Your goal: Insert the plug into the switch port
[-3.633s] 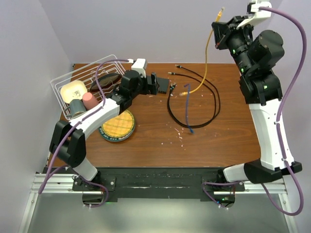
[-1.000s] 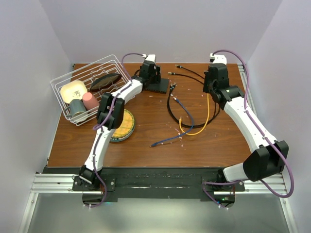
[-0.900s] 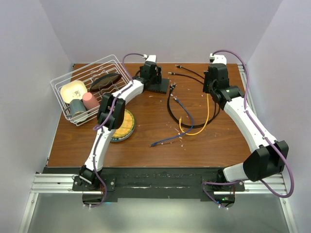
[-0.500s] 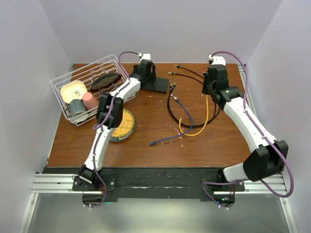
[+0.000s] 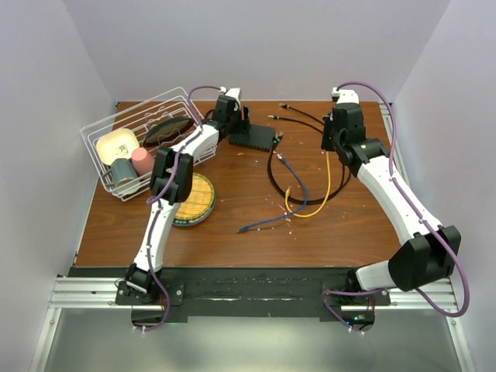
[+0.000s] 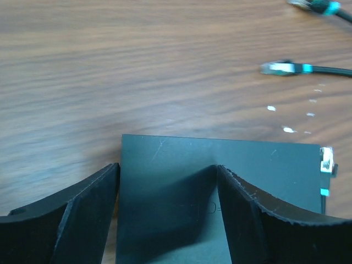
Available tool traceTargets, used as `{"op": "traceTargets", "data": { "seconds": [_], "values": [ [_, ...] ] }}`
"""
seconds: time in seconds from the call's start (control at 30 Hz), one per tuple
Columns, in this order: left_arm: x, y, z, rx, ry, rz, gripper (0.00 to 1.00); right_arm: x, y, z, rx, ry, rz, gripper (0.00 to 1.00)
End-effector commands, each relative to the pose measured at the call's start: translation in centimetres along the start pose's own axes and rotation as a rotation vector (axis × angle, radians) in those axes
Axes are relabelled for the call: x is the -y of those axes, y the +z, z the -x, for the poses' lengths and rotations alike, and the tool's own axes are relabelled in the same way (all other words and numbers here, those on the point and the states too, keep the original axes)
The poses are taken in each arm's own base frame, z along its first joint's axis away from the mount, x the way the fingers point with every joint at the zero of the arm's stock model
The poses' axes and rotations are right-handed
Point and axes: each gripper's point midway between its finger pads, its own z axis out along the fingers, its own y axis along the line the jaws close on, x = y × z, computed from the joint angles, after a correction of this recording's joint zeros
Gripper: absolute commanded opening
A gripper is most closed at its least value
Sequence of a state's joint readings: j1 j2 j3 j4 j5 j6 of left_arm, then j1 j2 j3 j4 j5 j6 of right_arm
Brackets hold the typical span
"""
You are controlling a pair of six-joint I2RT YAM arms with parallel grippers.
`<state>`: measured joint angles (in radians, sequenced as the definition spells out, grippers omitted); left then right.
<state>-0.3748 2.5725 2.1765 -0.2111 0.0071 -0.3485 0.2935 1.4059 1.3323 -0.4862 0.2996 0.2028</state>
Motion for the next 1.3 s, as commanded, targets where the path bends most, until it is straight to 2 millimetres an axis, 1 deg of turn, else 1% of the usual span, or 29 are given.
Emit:
{"op": "traceTargets", "data": {
  "seconds": [0.0, 0.07, 0.17, 0.2, 0.23, 0.3, 0.33, 0.4, 0.47, 0.5, 0.53, 0.57, 0.6, 0.63, 0.67, 0.7, 0.73, 0.8, 0.83, 0.87, 0.97, 1.0, 1.03, 1.07, 1.1, 1.13, 1.2, 1.27],
  "values": [
    [3.9, -1.6, -5.9, -0.190, -0.031, -0.140, 0.72, -0.3, -1.8, 2.0, 0.072, 0.027, 0.042, 0.00],
    [4.7, -2.9, -6.8, -0.221, -0.065, -0.160, 0.71, -0.3, -2.0, 2.0, 0.074, 0.026, 0.047, 0.00],
    [5.6, -4.9, -8.3, -0.250, -0.099, -0.180, 0.66, -0.4, -2.1, 2.0, 0.077, 0.027, 0.055, 0.00],
    [6.2, -5.4, -8.9, -0.256, -0.099, -0.187, 0.62, -0.5, -2.2, 1.9, 0.077, 0.023, 0.059, 0.00],
    [6.4, -6.5, -9.4, -0.254, -0.104, -0.195, 0.62, -0.5, -2.2, 1.8, 0.074, 0.024, 0.062, 0.00],
    [7.2, -7.5, -9.9, -0.248, -0.088, -0.199, 0.61, -0.6, -2.3, 1.7, 0.075, 0.024, 0.067, 0.00],
    [7.4, -8.4, -10.0, -0.240, -0.081, -0.203, 0.61, -0.6, -2.1, 1.6, 0.071, 0.024, 0.070, 0.00],
    [8.2, -9.4, -10.2, -0.239, -0.065, -0.217, 0.61, -0.6, -2.2, 1.8, 0.075, 0.024, 0.072, 0.00],
    [8.6, -10.7, -9.4, -0.210, -0.056, -0.208, 0.61, -0.7, -2.2, 2.2, 0.085, 0.026, 0.071, 0.00],
    [9.3, -11.1, -8.5, -0.169, -0.046, -0.226, 0.61, -0.7, -2.2, 2.3, 0.085, 0.024, 0.072, 0.00],
    [9.3, -12.1, -7.6, -0.132, -0.043, -0.218, 0.62, -0.7, -2.3, 2.6, 0.092, 0.029, 0.071, 0.00],
    [9.6, -12.6, -6.9, -0.104, -0.040, -0.221, 0.64, -0.7, -2.2, 2.7, 0.091, 0.027, 0.070, 0.00],
    [10.1, -13.2, -5.9, -0.060, -0.039, -0.236, 0.66, -0.7, -2.3, 2.9, 0.096, 0.028, 0.068, 0.00],
    [10.7, -14.4, -4.5, -0.003, -0.037, -0.258, 0.68, -0.7, -2.4, 3.2, 0.100, 0.029, 0.069, 0.00],
    [11.1, -15.1, -3.8, 0.024, -0.035, -0.274, 0.72, -0.7, -2.3, 3.2, 0.098, 0.028, 0.065, 0.00],
    [11.8, -15.7, -3.5, 0.053, -0.018, -0.299, 0.74, -0.7, -2.3, 3.4, 0.100, 0.028, 0.064, 0.00],
    [12.5, -17.1, -2.3, 0.087, -0.007, -0.327, 0.75, -0.7, -2.3, 3.6, 0.102, 0.031, 0.060, 0.00],
    [13.8, -18.5, -2.1, 0.115, 0.028, -0.370, 0.76, -0.6, -2.2, 3.8, 0.105, 0.032, 0.051, 0.00],
    [14.6, -19.6, -2.0, 0.134, 0.069, -0.416, 0.76, -0.6, -2.2, 4.0, 0.107, 0.037, 0.050, 0.00],
    [15.6, -20.2, -2.5, 0.131, 0.102, -0.452, 0.75, -0.6, -2.2, 4.0, 0.108, 0.039, 0.049, 0.00],
    [17.4, -21.7, -4.6, 0.096, 0.213, -0.554, 0.74, -0.5, -2.1, 4.2, 0.109, 0.042, 0.040, 0.00],
    [17.9, -22.4, -6.0, 0.074, 0.247, -0.619, 0.74, -0.5, -2.0, 4.2, 0.107, 0.042, 0.038, 0.00],
    [18.3, -22.8, -6.8, 0.060, 0.262, -0.660, 0.74, -0.5, -2.0, 4.4, 0.112, 0.044, 0.036, 0.00],
    [18.3, -22.9, -7.4, 0.044, 0.262, -0.677, 0.74, -0.5, -2.1, 4.6, 0.117, 0.043, 0.037, 0.00],
    [18.5, -23.2, -8.9, 0.016, 0.269, -0.717, 0.74, -0.7, -2.3, 4.9, 0.121, 0.046, 0.046, 0.00],
    [18.4, -23.2, -9.4, 0.003, 0.272, -0.723, 0.74, -0.7, -2.4, 5.0, 0.122, 0.046, 0.049, 0.00],
    [18.3, -23.2, -11.3, -0.038, 0.288, -0.746, 0.74, -0.9, -2.7, 5.4, 0.133, 0.051, 0.061, 0.00],
    [18.4, -23.3, -12.4, -0.071, 0.297, -0.765, 0.73, -0.9, -2.8, 5.6, 0.136, 0.053, 0.063, 0.00]
  ]
}}
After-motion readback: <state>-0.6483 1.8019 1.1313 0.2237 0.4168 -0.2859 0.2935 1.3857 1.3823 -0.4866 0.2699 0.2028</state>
